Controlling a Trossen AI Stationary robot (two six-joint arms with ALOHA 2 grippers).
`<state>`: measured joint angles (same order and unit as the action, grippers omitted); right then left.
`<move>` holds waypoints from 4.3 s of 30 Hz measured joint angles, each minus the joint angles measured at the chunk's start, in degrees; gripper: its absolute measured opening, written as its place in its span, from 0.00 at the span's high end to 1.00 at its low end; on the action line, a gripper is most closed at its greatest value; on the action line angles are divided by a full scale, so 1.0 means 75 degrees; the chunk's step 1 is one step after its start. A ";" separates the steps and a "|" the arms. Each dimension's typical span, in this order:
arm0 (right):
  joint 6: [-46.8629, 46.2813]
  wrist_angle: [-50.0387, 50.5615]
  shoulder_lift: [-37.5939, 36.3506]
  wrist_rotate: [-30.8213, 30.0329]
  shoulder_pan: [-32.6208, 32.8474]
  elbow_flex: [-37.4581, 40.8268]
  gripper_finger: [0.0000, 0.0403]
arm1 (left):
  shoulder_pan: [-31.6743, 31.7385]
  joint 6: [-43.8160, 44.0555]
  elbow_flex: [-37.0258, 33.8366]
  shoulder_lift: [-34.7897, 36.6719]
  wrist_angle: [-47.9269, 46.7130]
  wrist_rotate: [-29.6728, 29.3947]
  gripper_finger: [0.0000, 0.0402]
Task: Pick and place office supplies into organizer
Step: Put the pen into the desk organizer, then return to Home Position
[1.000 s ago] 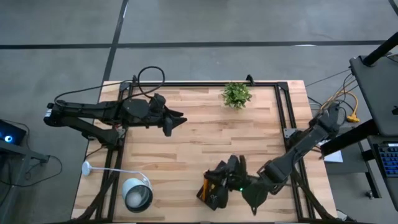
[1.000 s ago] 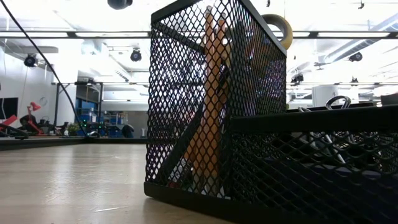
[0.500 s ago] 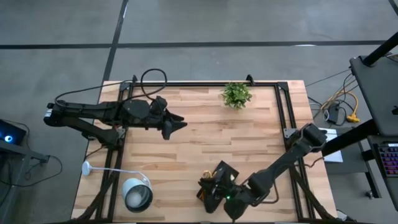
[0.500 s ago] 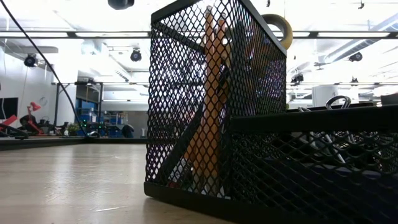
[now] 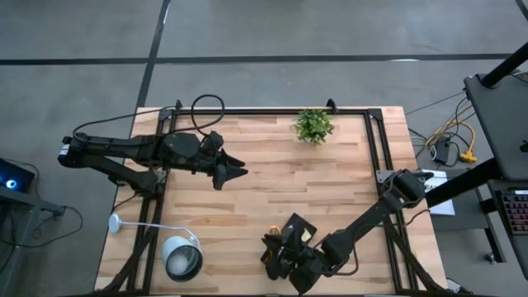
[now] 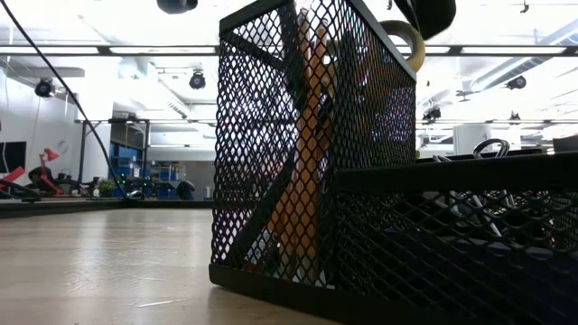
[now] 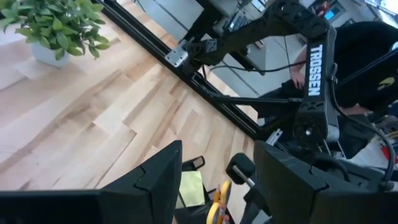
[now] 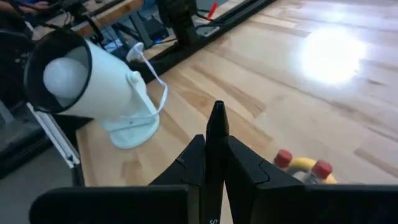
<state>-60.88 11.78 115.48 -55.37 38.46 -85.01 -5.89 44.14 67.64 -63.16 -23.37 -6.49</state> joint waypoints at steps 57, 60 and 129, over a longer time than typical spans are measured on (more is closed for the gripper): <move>0.2600 0.3228 -0.1762 0.0112 -0.0032 -0.1297 0.98 | -0.0103 -0.3321 -0.0223 0.0481 -0.0005 0.0407 0.98; 0.1324 0.3634 -0.1850 -0.0259 0.0034 -0.1291 0.98 | -0.0196 -0.3122 -0.0238 0.0534 -0.0165 0.0422 0.98; 0.6496 -0.4400 -0.8689 0.5090 -0.3655 0.8595 0.98 | 0.0032 -0.4945 -0.8795 0.3302 1.0205 0.0083 0.98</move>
<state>-12.16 -21.22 50.31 -17.20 11.04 -20.55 -5.65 7.05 1.68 -38.39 53.16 -5.87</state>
